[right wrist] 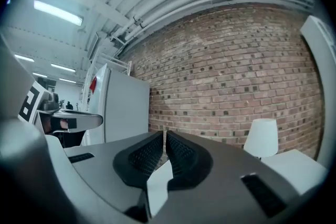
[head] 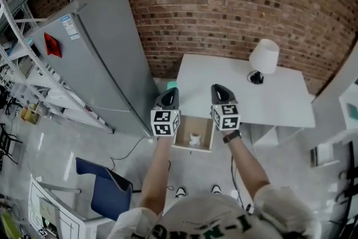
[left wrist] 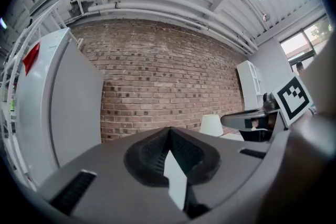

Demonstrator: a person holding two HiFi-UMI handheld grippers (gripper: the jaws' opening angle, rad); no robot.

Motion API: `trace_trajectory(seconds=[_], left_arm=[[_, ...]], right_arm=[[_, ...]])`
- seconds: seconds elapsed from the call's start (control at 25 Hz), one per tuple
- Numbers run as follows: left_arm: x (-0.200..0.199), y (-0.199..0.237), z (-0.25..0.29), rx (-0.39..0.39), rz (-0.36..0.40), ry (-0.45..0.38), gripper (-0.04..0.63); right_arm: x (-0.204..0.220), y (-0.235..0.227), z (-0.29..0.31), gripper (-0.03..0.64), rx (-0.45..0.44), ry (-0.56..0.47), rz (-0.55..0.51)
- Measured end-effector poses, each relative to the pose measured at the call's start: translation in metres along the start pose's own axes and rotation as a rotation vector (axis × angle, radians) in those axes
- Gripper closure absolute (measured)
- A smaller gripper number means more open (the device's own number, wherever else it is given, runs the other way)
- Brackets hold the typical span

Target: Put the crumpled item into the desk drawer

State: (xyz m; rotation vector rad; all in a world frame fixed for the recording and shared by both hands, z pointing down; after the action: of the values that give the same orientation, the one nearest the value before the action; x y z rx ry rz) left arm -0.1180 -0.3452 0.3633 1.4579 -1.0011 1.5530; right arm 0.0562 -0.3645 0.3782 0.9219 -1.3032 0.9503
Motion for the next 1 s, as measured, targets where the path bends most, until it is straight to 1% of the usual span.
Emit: trace_trajectory(seconds=[0.12, 0.32, 0.52, 0.68, 1.0], left_arm=[[-0.013, 0.001, 0.0, -0.017, -0.001, -0.029, 0.6], [-0.03, -0.009, -0.006, -0.006, 0.047, -0.065, 0.6], [-0.035, -0.014, -0.018, -0.029, 0.097, -0.095, 0.6], [-0.031, -0.019, -0.025, -0.033, 0.086, -0.105, 0.6], [-0.024, -0.023, -0.031, -0.035, 0.065, -0.116, 0.6]], right_arm=[[-0.019, -0.005, -0.003, 0.605, 0.03, -0.039, -0.023], [-0.026, -0.005, -0.014, 0.614, 0.044, -0.05, -0.019], [-0.036, -0.001, -0.027, 0.614, 0.044, -0.093, -0.049], [-0.033, -0.001, -0.036, 0.614, 0.054, -0.098, -0.053], [-0.025, 0.005, -0.043, 0.614, 0.042, -0.088, -0.049]])
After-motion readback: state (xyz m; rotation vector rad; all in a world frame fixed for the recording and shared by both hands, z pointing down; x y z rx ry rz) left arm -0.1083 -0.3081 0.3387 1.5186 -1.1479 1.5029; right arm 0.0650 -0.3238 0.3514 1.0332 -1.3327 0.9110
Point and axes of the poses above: the fingertips, and each gripper's own axes: z forward along the fingers, y to its left, x out of its underside, the point moved 1 cm from there along -z, backward along the fingers, and after that the axes turned 2 degrees about -y, right-handed, at the moved point
